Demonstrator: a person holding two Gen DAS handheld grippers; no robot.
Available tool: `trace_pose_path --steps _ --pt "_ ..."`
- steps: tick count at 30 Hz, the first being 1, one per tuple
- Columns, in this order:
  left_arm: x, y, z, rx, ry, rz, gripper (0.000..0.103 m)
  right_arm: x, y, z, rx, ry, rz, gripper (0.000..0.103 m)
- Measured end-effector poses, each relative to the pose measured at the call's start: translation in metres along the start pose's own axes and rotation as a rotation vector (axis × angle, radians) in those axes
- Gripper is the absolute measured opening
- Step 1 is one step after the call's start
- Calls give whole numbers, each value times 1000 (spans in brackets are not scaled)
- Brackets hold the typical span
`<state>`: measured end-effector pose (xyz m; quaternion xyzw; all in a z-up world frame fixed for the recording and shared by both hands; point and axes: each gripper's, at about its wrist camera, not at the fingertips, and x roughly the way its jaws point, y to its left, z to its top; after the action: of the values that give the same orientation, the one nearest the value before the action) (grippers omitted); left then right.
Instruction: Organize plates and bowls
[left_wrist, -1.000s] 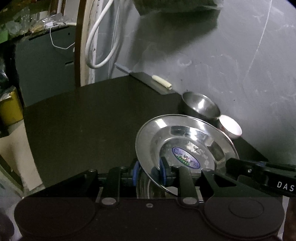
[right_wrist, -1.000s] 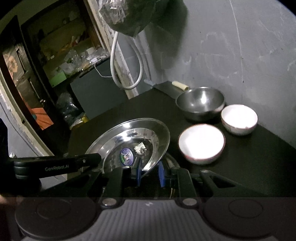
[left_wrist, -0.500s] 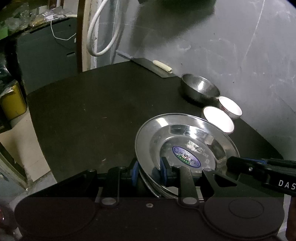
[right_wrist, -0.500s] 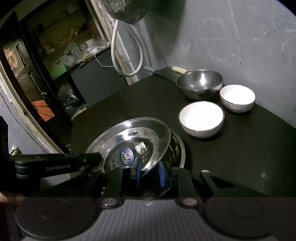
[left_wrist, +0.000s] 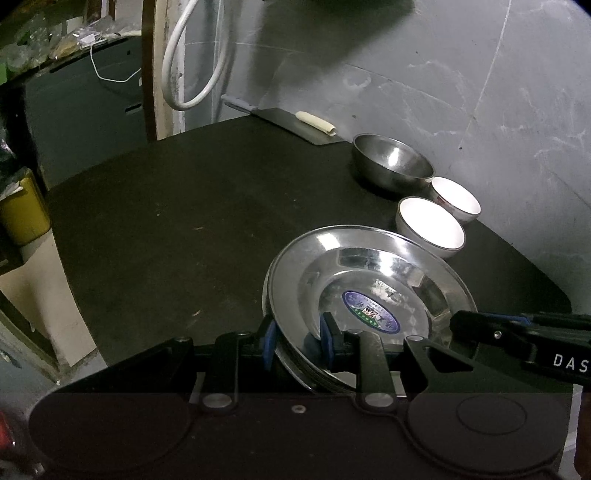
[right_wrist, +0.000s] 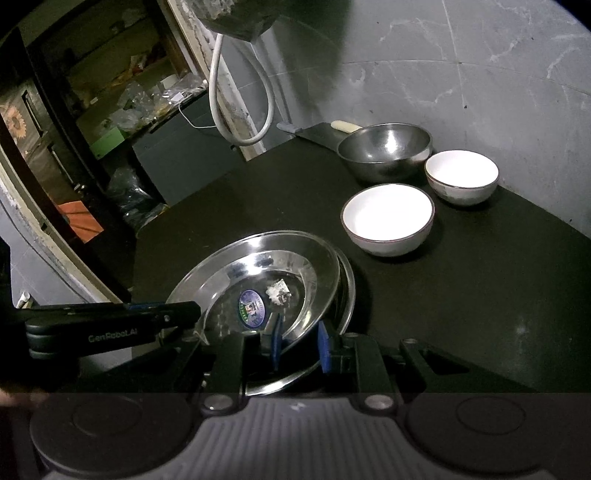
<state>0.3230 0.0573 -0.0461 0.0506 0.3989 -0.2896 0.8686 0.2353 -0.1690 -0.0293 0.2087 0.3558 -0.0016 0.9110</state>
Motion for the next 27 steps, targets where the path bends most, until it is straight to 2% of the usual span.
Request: trace_pose_path --steps 27 --pt "6 -22 3 103 28 94 32 4 0 -1 3 13 -6 26"
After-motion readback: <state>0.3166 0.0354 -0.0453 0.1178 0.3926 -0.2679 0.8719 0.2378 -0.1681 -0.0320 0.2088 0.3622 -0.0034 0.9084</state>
